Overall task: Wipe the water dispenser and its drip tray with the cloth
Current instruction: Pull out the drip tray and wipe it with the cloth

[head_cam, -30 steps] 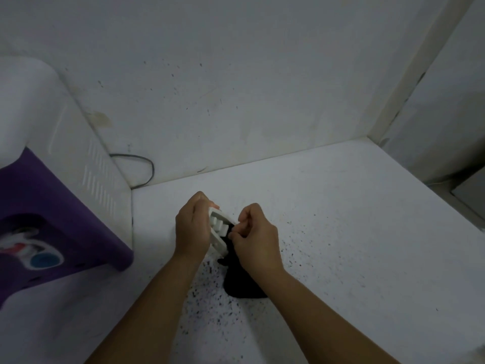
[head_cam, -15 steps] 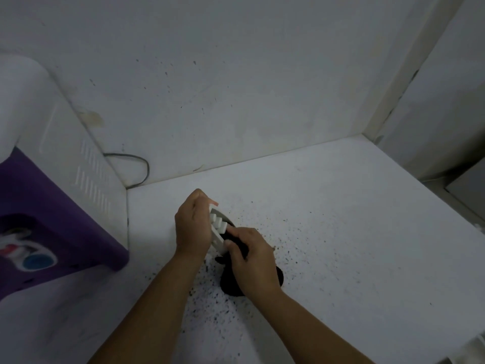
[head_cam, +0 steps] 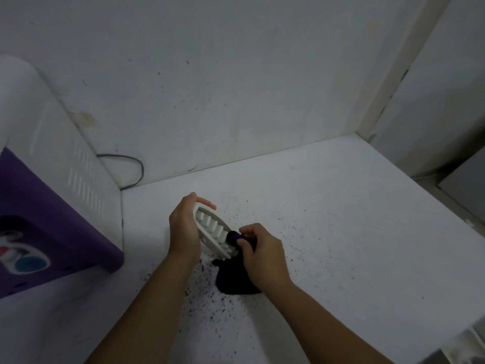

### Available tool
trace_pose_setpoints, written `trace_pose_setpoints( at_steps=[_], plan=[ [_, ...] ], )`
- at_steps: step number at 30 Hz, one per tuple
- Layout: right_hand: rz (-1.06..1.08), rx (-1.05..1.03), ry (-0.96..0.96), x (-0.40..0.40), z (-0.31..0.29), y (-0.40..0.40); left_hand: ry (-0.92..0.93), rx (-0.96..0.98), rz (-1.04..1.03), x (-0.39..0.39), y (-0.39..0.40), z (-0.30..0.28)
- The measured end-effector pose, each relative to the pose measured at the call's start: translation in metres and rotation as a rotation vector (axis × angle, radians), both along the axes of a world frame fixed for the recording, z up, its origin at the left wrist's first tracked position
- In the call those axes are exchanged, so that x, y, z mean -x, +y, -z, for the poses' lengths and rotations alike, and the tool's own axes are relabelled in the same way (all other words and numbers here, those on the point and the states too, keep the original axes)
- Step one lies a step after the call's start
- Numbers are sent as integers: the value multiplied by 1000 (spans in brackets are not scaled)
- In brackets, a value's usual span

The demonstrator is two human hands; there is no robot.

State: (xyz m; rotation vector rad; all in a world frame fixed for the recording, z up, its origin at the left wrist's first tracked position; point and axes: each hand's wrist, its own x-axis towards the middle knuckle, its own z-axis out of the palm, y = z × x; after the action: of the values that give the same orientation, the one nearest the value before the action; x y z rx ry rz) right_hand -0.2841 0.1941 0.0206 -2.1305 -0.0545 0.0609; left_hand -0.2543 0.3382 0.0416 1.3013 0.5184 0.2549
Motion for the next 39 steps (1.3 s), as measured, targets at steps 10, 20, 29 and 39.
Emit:
trace_pose_setpoints(
  at_steps=[10,20,29,39],
  plan=[
    [-110,55,-64,1,9,22,45,93,-53,0,5,0],
    [-172,162,-264,-2,15,10,6,-28,-17,-7,-8,0],
    [-161,57,-198,2,19,3,-124,34,-141,-4,-24,6],
    [222,-282,90,5,43,-17,-140,301,-79,0,5,-13]
  ],
)
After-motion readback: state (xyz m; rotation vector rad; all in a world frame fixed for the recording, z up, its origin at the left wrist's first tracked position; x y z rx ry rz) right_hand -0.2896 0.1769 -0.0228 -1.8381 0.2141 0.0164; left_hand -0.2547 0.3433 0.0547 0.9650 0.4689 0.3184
